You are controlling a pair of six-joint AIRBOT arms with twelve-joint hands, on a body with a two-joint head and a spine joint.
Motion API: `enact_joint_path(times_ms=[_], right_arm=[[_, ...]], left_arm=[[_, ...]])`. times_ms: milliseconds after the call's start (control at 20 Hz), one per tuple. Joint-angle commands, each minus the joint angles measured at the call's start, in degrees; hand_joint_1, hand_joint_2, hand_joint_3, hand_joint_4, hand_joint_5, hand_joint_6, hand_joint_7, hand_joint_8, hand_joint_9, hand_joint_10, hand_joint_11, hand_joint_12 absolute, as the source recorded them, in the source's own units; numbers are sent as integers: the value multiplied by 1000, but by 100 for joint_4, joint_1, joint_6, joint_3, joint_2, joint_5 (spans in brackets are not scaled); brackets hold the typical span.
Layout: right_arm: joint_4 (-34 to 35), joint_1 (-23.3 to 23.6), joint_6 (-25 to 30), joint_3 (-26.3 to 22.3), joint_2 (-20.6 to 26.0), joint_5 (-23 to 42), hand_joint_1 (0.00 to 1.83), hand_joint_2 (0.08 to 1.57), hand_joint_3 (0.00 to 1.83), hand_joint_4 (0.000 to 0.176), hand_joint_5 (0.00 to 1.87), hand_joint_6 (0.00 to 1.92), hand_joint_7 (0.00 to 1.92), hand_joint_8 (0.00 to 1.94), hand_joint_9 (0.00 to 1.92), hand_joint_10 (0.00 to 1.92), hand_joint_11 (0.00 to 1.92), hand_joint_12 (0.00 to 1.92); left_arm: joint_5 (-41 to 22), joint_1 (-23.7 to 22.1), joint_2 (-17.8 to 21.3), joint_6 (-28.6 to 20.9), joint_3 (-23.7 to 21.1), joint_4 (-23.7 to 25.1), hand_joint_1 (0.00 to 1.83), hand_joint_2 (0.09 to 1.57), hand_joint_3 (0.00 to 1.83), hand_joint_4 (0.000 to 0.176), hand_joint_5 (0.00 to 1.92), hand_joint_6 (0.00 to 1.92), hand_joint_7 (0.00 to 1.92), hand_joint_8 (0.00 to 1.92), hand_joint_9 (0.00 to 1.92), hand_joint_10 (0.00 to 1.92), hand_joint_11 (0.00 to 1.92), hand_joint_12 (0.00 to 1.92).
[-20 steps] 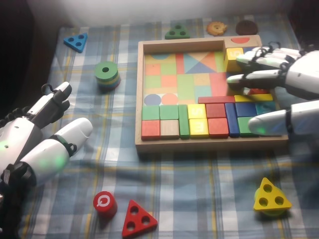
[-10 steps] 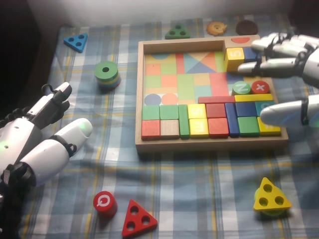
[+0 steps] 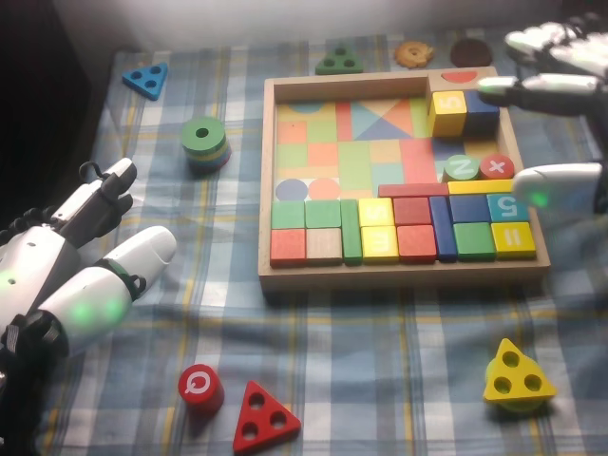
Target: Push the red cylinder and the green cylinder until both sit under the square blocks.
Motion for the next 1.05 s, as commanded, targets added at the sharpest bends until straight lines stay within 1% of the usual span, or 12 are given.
enact_joint_path(times_ms=[0,50,100,200,300,350,400,550,600,700,750,1000], right_arm=[[284,-59,-4,-32,18,924,0,1128,12,101,328,1,109,5,0,0,0,0],[614,-367,-51,-99,17,1183,72,1198,10,67,389,7,247,13,123,17,82,35],[980,-645,-147,-191,17,1490,131,1224,4,62,427,5,344,11,216,17,134,56],[1822,-1349,-386,-505,17,2303,270,1281,3,36,525,5,545,9,497,23,441,154],[2664,-2076,-458,-843,-39,3224,335,1267,0,55,596,8,673,13,620,16,573,140],[3088,-2460,-457,-1038,-144,3690,426,1276,0,15,622,10,736,22,683,25,615,140],[3400,-2636,-457,-1196,-255,4043,439,1288,0,1,628,3,770,9,724,13,651,132],[3892,-2742,-123,-1363,-741,4569,371,1355,9,0,683,4,905,13,861,17,725,131],[4046,-2741,-89,-1347,-920,4571,417,1388,9,0,698,5,922,11,893,18,760,136],[4370,-2741,183,-1294,-1246,4571,515,1378,0,0,742,10,967,11,925,13,767,114],[4401,-2745,451,-1216,-1443,4571,501,1414,8,0,737,3,958,3,909,2,746,92],[4398,-2803,539,-1181,-1473,4571,513,1413,0,0,740,4,933,0,933,6,807,104]], left_arm=[[-682,-1,14,-51,-10,237,0,1270,1,35,162,1,371,0,440,0,386,57],[-682,-1,14,-51,-13,237,0,1271,1,27,168,3,367,0,432,0,364,47],[-682,-1,14,-51,-13,237,0,1267,0,29,164,1,361,0,428,0,355,42],[-682,-2,12,-51,-10,239,0,1274,3,30,170,3,370,4,436,4,390,56],[-676,-8,6,-74,-5,244,0,1276,3,35,164,0,382,8,462,14,383,51],[-675,-8,4,-133,4,246,0,1272,1,34,170,3,397,12,481,19,422,66],[-674,-8,2,-188,15,252,0,1278,3,30,178,6,406,14,492,21,433,70],[-696,-5,2,-236,22,257,0,1268,0,43,162,2,364,0,432,2,357,34],[-703,-4,-1,-236,23,256,0,1262,0,55,174,6,366,1,432,2,379,43],[-722,-1,-10,-236,20,255,0,1262,0,64,166,2,372,3,438,4,365,37],[-722,-1,-17,-236,20,254,0,1269,1,44,183,8,384,7,447,7,370,38],[-720,3,-18,-236,21,252,0,1253,0,54,182,4,402,10,475,14,380,40]])
